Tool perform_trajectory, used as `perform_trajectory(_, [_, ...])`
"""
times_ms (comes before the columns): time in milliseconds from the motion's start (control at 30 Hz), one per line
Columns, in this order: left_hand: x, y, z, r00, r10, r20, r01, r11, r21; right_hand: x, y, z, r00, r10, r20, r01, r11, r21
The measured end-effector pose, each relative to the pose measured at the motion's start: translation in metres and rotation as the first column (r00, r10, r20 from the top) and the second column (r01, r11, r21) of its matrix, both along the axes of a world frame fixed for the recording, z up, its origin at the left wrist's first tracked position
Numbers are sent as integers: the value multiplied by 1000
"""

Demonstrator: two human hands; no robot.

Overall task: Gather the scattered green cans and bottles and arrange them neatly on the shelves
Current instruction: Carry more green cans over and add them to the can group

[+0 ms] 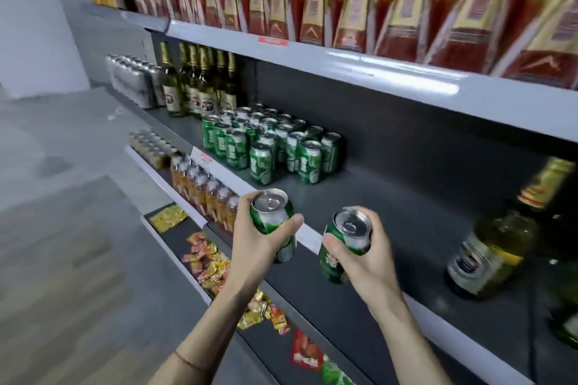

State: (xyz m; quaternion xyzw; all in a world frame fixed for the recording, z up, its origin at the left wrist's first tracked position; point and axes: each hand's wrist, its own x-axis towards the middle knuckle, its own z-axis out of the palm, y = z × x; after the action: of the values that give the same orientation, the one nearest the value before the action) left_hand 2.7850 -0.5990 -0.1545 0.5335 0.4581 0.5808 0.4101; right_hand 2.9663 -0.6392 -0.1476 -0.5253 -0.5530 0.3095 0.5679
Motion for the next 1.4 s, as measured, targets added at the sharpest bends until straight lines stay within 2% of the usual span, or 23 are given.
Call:
perform_trajectory(267, [18, 146, -13, 996, -69, -50, 67, 997, -46, -13, 91, -2, 999, -47, -4, 47, 998, -33])
perform_trajectory(533, [53, 234, -37, 994, -15, -109, 2, 993, -116, 2, 166, -14, 993, -100, -61, 99, 995, -13])
perform_trajectory(867, [54, 274, -50, 985, 55, -165, -66, 996, -64, -8, 220, -30, 991, -110, -73, 109, 994, -28])
perform_trajectory(1000, [36, 283, -52, 978, -12, -208, -17, 990, -138, -24, 236, -42, 990, -127, -67, 125, 992, -36])
perform_trajectory(1100, [21, 272, -45, 976, -114, -185, 77, 977, -196, -40, 246, -48, 985, -155, -69, 153, 987, -40])
perform_trajectory(1233, [-10, 254, -44, 973, -123, -196, 91, 983, -161, -64, 255, -54, 982, -180, -53, 178, 983, -37])
perform_trajectory(1400, [-53, 252, -39, 986, -126, -106, 117, 989, -87, -103, 261, -61, 957, -290, 10, 290, 957, 5])
